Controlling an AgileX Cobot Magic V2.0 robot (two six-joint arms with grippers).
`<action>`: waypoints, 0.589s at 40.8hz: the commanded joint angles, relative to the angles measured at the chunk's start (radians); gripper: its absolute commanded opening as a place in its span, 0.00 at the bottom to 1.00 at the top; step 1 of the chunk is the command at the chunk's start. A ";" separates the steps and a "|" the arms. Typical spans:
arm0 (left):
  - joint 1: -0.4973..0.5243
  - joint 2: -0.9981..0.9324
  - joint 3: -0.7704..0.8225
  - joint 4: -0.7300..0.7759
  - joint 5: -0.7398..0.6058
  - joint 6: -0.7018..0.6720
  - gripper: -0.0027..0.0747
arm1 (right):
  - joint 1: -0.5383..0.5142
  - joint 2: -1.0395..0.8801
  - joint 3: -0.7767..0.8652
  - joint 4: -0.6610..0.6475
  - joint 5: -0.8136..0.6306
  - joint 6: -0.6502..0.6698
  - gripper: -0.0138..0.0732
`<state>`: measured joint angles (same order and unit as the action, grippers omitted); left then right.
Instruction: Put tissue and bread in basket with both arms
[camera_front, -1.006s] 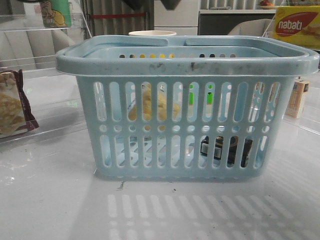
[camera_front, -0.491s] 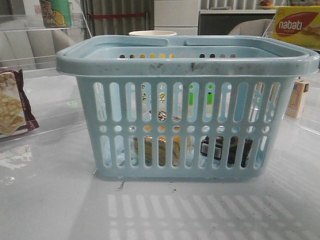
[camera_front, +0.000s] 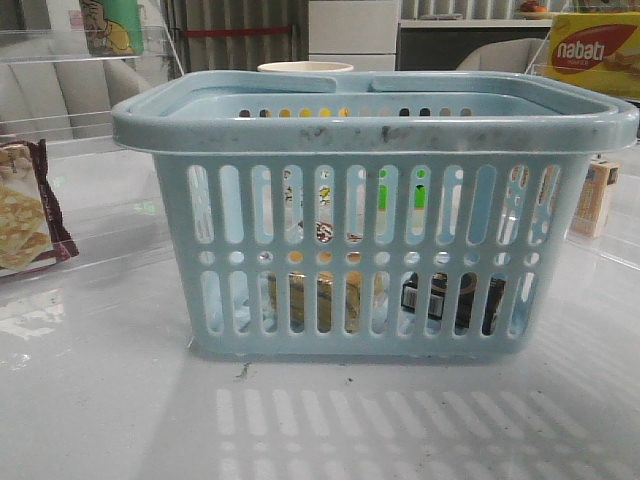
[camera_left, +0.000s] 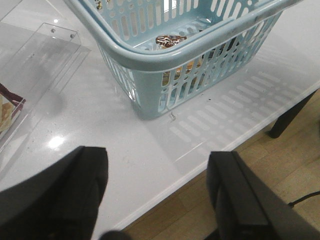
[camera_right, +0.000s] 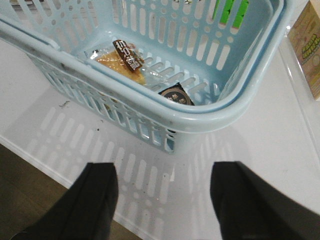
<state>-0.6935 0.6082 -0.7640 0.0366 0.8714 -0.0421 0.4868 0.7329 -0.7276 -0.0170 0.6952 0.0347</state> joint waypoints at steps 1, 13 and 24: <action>-0.004 -0.040 0.001 0.008 -0.062 -0.016 0.65 | -0.002 -0.020 -0.026 -0.007 -0.038 -0.008 0.75; -0.004 -0.050 0.016 0.013 -0.056 -0.016 0.65 | -0.002 -0.211 0.063 -0.008 0.047 -0.056 0.75; -0.004 -0.050 0.016 0.017 -0.056 -0.016 0.42 | -0.002 -0.286 0.147 -0.008 0.073 -0.063 0.43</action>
<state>-0.6935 0.5566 -0.7220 0.0489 0.8819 -0.0482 0.4868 0.4444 -0.5674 -0.0170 0.8302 -0.0142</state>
